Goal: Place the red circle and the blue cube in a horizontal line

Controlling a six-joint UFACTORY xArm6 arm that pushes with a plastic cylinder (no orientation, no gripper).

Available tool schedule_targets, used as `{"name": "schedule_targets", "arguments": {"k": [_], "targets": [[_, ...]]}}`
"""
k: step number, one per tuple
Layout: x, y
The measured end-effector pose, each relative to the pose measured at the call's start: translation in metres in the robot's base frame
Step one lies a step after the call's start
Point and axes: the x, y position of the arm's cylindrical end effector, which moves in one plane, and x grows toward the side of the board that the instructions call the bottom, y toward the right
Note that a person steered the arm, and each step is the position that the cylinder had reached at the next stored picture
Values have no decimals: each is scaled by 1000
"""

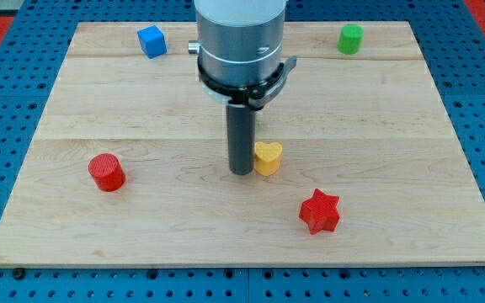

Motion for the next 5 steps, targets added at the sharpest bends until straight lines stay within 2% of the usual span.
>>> {"name": "schedule_targets", "arguments": {"k": [2, 3, 5], "targets": [[55, -79], [52, -122], [-5, -173]]}}
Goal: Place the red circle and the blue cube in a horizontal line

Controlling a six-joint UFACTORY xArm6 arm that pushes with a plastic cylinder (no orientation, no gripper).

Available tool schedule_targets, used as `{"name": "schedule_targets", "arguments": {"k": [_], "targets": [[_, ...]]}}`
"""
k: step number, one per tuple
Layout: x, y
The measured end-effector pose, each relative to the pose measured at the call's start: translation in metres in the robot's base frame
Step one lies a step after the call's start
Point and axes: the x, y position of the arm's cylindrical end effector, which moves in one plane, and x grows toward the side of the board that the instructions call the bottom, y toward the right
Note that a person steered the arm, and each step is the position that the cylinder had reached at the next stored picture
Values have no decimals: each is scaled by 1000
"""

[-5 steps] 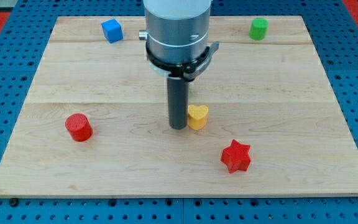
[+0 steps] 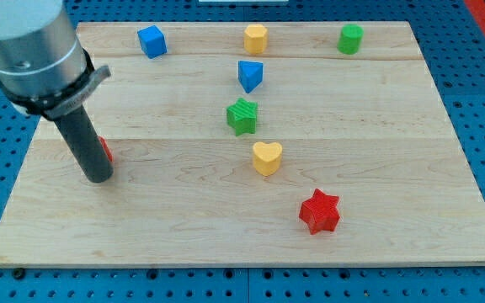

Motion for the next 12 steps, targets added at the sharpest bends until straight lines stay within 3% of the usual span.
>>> {"name": "schedule_targets", "arguments": {"k": [2, 4, 12], "targets": [[-16, -47], [-56, -48], [-177, 70]]}}
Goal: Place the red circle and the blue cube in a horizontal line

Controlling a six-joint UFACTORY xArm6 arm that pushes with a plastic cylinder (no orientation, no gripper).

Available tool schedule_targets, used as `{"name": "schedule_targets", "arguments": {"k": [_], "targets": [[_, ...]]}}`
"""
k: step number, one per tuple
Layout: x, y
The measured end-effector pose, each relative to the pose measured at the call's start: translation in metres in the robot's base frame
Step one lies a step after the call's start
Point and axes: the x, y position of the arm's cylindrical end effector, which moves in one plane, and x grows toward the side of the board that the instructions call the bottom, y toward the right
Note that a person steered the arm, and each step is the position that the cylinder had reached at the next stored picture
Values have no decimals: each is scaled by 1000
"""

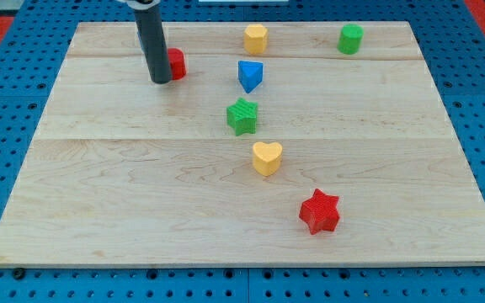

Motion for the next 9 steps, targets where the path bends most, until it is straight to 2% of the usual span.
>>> {"name": "schedule_targets", "arguments": {"k": [2, 4, 6, 8, 9], "targets": [[-36, 11], [-51, 29], [-67, 6], [-65, -30], [-58, -29]]}}
